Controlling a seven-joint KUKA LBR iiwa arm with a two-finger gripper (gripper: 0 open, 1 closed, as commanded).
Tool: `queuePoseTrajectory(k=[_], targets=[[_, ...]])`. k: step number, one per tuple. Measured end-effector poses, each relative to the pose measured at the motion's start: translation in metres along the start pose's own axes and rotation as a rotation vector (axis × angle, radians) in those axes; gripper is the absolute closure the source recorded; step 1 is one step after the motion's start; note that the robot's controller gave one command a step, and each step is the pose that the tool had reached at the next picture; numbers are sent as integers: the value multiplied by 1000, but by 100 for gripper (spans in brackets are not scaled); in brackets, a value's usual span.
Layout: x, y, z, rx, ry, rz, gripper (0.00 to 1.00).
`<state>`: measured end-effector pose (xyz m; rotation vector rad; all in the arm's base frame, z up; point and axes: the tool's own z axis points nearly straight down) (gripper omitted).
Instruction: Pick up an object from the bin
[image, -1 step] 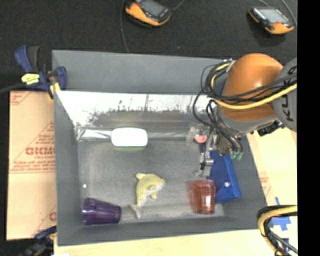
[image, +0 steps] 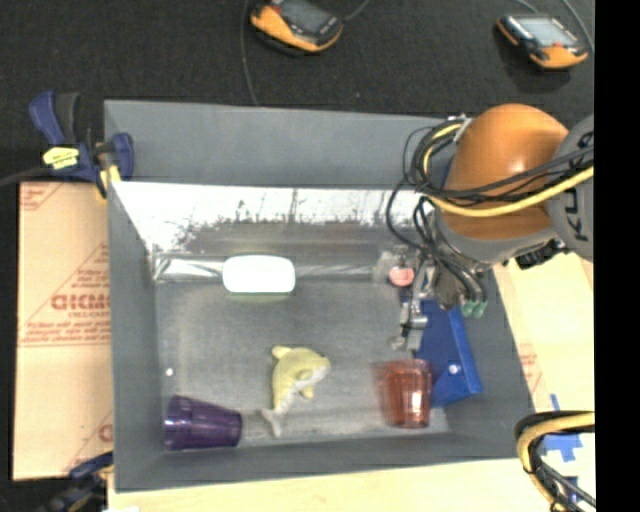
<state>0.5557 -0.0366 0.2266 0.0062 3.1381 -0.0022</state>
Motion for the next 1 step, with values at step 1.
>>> queuePoseTrajectory(k=[1], targets=[[8,28,53,0,-3,-104,0]])
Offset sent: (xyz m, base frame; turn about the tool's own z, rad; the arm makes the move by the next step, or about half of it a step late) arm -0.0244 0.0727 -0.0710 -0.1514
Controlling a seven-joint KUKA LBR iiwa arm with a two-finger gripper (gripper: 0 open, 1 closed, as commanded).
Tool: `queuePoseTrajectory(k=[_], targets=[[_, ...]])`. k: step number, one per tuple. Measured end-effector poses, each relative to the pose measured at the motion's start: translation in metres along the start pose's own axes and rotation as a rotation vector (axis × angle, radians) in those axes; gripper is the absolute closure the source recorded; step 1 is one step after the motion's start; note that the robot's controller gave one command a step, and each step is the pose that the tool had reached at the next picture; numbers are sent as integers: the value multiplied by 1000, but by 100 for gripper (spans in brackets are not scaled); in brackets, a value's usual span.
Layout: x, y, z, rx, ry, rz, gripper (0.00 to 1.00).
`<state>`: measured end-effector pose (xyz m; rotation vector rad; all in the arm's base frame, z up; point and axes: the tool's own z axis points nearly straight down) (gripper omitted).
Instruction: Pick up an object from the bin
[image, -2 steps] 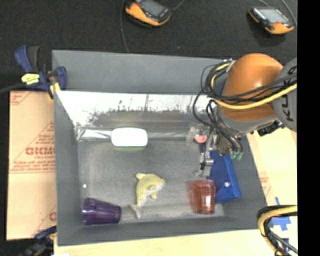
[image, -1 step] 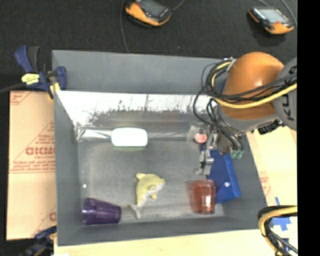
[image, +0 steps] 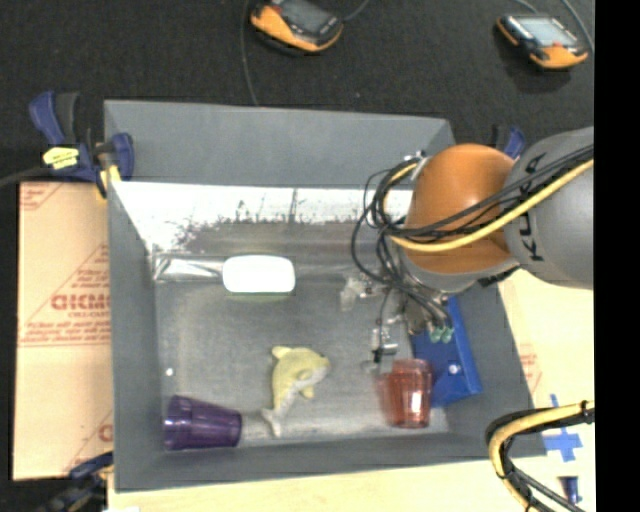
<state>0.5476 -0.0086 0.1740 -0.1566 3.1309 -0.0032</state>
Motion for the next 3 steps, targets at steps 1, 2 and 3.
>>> queuePoseTrajectory(k=[1,2,3], targets=[[11,47,18,0,-4,-50,0],[14,47,82,0,-7,-44,0],[-1,67,103,1,-20,-167,100]])
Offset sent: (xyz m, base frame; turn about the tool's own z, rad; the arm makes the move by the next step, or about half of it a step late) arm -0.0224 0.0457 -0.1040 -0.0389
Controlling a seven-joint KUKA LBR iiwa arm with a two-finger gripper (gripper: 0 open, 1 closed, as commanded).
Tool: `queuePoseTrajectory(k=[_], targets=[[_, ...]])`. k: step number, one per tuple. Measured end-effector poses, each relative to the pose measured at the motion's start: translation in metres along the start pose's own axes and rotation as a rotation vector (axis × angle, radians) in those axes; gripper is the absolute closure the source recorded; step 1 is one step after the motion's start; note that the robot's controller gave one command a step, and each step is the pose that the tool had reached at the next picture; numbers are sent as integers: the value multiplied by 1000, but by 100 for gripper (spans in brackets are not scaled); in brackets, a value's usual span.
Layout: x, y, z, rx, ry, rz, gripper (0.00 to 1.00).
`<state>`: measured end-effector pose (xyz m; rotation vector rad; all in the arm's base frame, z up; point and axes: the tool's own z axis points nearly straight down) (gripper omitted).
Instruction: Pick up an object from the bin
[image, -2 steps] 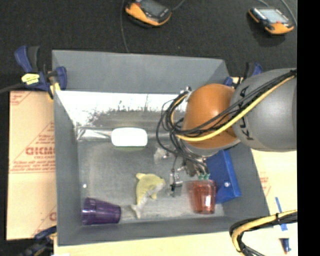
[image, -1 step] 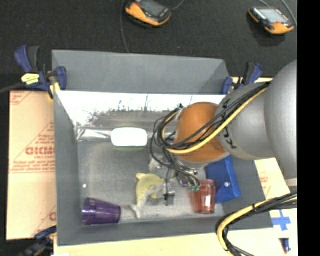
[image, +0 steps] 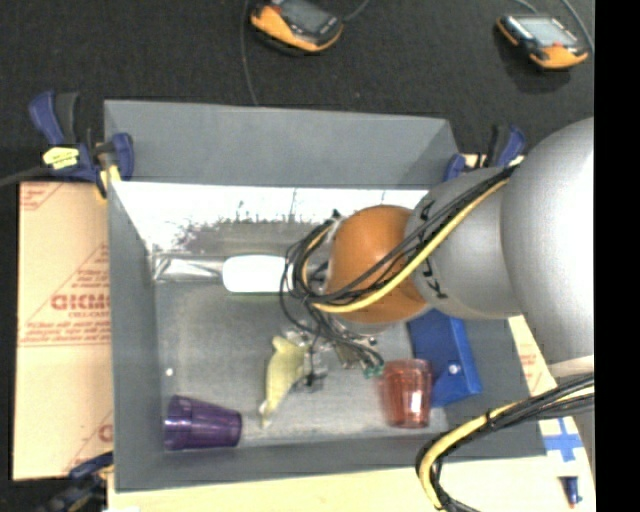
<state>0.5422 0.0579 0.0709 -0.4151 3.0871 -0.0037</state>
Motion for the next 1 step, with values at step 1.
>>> queuePoseTrajectory(k=[1], targets=[[0,0,0,0,0,0,100]])
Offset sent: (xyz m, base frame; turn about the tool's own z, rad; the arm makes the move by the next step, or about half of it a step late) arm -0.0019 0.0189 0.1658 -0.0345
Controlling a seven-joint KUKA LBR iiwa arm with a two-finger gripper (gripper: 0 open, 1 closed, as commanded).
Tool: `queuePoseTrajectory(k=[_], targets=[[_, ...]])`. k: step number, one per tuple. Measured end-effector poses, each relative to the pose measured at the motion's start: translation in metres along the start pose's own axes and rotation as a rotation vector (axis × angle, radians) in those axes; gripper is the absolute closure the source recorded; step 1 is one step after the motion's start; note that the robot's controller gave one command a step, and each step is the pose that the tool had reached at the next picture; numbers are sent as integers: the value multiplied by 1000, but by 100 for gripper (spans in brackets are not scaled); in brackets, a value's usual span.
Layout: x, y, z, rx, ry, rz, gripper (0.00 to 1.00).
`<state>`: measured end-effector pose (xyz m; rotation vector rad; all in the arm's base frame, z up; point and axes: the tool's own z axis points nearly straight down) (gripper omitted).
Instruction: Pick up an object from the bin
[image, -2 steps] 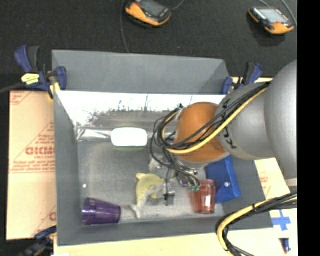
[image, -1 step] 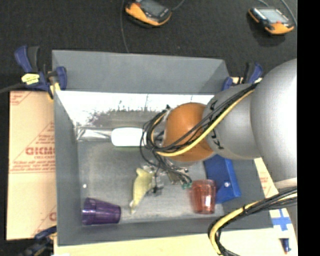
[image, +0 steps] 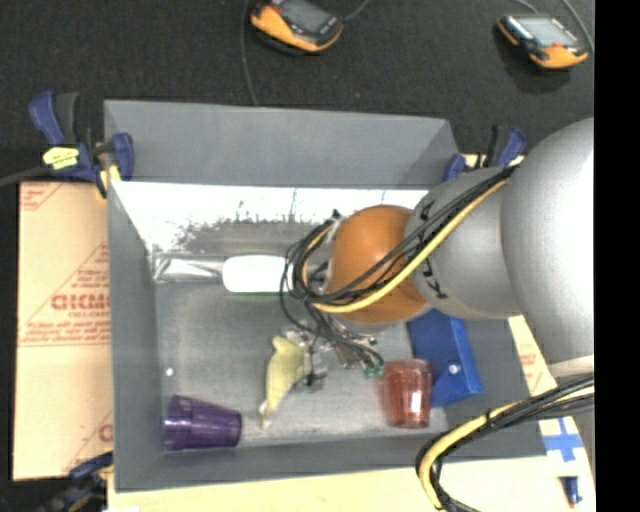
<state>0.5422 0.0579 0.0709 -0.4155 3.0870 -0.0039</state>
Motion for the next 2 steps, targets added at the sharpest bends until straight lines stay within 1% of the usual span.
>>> queuePoseTrajectory(k=[1,2], targets=[[0,5,-53,0,8,-10,100],[-7,-3,-129,-1,8,-52,100]])
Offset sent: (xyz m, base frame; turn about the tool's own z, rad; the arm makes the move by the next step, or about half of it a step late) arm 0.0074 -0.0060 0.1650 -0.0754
